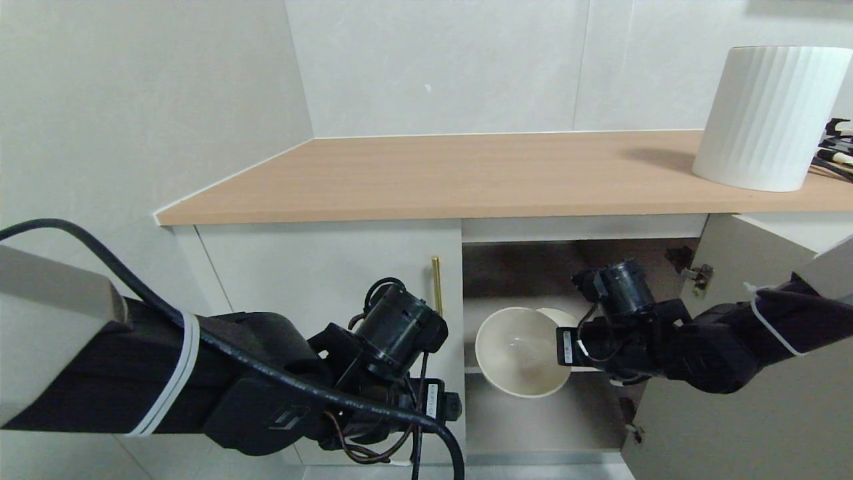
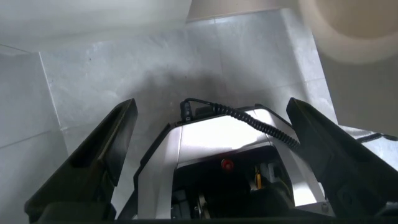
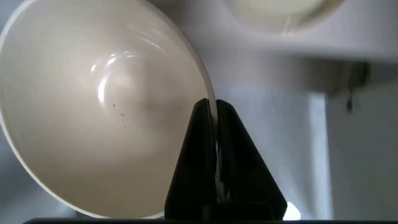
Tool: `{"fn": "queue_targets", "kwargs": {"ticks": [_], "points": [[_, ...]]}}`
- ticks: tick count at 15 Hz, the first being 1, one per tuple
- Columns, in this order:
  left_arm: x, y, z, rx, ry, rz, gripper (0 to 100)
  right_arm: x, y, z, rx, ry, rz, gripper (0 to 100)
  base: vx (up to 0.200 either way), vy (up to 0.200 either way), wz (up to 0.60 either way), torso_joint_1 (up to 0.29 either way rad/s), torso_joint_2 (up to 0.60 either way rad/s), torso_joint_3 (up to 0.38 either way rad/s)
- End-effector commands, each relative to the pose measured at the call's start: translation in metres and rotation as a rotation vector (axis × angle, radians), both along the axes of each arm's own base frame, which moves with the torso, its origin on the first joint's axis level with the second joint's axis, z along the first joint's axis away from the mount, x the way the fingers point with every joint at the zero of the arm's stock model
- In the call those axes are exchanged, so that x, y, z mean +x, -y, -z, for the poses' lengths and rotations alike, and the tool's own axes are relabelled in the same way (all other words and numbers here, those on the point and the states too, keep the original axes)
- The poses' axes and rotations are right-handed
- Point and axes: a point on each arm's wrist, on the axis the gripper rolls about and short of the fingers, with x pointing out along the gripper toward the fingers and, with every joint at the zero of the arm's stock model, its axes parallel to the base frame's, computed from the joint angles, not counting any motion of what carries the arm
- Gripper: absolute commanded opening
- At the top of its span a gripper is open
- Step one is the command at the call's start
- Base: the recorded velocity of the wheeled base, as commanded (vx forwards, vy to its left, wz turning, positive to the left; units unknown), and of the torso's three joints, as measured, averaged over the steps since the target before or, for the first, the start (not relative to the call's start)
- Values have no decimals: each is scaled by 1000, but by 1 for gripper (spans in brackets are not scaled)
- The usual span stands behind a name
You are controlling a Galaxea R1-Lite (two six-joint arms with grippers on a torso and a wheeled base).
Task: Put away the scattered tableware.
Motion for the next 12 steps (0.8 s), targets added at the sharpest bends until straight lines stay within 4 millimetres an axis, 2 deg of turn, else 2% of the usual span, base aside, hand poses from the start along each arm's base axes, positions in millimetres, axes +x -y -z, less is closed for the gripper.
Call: {"fn": "queue_targets", "kwargs": {"ticks": [1, 8, 12], "points": [[0, 0, 0, -1, 1, -1, 100, 18, 9, 21, -1, 8, 86, 0, 0, 0, 0, 0, 0, 0], [0, 0, 0, -2, 1, -3, 100, 55, 31, 52, 9, 113, 246, 0, 0, 0, 0, 0, 0, 0], [1, 0, 1, 0, -1, -3, 100, 68, 38, 54, 20, 132, 312, 0, 0, 0, 0, 0, 0, 0]]}}
